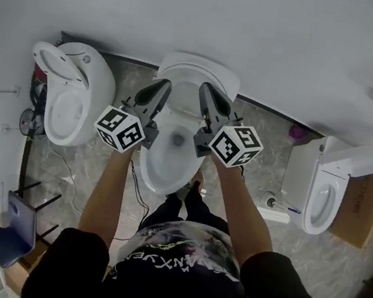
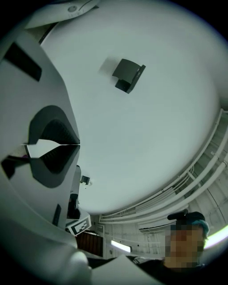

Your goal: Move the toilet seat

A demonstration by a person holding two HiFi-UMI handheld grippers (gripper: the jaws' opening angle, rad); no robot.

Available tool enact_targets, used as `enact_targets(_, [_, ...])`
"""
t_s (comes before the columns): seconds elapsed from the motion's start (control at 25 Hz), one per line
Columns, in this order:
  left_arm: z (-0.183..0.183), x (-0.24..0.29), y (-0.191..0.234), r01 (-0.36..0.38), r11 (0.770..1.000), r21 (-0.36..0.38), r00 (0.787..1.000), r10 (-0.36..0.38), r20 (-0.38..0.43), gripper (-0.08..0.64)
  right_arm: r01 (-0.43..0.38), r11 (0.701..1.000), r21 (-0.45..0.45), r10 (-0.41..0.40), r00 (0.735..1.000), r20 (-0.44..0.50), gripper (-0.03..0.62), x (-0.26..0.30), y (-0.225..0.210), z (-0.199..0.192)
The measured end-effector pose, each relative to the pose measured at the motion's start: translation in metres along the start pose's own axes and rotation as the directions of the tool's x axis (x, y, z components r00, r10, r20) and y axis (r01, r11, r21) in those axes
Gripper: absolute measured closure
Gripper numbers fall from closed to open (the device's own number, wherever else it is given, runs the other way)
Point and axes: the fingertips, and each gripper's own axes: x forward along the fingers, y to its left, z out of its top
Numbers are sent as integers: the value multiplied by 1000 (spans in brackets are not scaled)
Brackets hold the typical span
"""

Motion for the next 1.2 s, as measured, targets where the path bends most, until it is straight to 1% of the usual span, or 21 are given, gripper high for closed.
enact_targets(0.08, [9,-8,-11,14,999,44,1000,-14,-9,537,-18,994,-106,15,999,-30,589,-3,18,6])
enact_targets(0.2, [24,-18,-29,35,993,114,999,-32,-28,537,-53,967,-250,39,997,-61,589,-8,45,18])
enact_targets(0.28, [33,-25,-41,46,989,141,999,-42,-32,537,-84,941,-326,61,995,-77,589,-13,62,25])
enact_targets(0.36, [41,-30,-51,53,984,170,998,-47,-37,537,-112,909,-401,80,992,-97,589,-18,78,31])
enact_targets(0.44, [47,-35,-60,56,977,205,998,-48,-44,537,-135,880,-455,95,989,-110,589,-22,92,36])
enact_targets(0.52, [52,-41,-68,60,973,223,998,-51,-44,537,-151,860,-488,107,987,-117,589,-27,103,39])
enact_targets(0.68, [61,-54,-81,63,969,238,998,-56,-35,537,-174,830,-530,119,984,-136,589,-37,118,40])
enact_targets(0.8, [65,-61,-88,69,963,259,997,-60,-44,537,-186,805,-563,121,981,-151,589,-43,126,40])
enact_targets(0.92, [66,-67,-90,71,959,276,997,-58,-52,537,-190,798,-572,124,980,-153,589,-46,130,40])
enact_targets(1.2, [66,-74,-88,59,959,276,998,-48,-48,537,-210,790,-576,134,976,-171,589,-48,137,35])
